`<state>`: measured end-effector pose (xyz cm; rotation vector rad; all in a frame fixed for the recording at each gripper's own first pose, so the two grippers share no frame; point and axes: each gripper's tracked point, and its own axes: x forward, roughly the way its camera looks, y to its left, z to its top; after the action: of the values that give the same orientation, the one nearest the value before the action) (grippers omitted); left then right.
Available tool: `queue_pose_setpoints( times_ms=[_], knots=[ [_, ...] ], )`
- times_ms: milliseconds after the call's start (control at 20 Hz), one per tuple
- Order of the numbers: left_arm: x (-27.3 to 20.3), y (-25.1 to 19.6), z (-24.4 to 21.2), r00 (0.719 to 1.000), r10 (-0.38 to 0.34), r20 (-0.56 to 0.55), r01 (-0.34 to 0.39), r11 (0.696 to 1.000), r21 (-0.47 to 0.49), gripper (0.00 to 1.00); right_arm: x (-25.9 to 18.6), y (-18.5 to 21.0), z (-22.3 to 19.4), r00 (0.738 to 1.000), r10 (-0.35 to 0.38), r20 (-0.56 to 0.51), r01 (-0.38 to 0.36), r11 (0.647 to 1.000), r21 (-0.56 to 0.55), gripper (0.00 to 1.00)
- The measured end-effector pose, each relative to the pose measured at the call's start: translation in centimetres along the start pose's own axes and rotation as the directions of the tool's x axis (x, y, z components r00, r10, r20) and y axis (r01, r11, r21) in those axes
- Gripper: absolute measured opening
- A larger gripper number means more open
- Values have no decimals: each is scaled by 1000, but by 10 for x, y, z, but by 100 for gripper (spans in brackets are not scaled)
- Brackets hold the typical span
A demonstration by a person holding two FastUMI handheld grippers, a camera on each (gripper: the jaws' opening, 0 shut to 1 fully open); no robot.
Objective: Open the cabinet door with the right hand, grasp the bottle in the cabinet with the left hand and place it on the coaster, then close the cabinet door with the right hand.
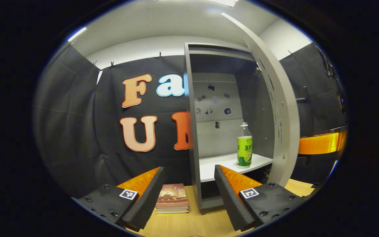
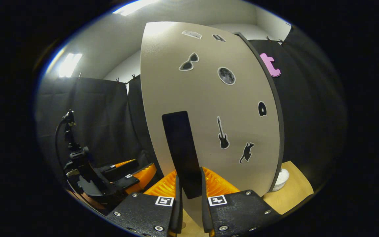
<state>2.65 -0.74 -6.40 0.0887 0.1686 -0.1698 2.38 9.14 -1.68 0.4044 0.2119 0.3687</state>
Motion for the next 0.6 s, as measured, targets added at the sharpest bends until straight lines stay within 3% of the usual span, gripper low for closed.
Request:
queue_pose_setpoints(
  times_ms=[300,600],
  knots=[
    [12,-47,12,998,-54,17,54,999,7,96,-21,-15,5,1000,-19,24,19,1000,-8,23],
    [22,-97,17,994,-104,24,103,995,8,96,-42,-41,14,994,-91,61,89,995,34,23]
  ],
)
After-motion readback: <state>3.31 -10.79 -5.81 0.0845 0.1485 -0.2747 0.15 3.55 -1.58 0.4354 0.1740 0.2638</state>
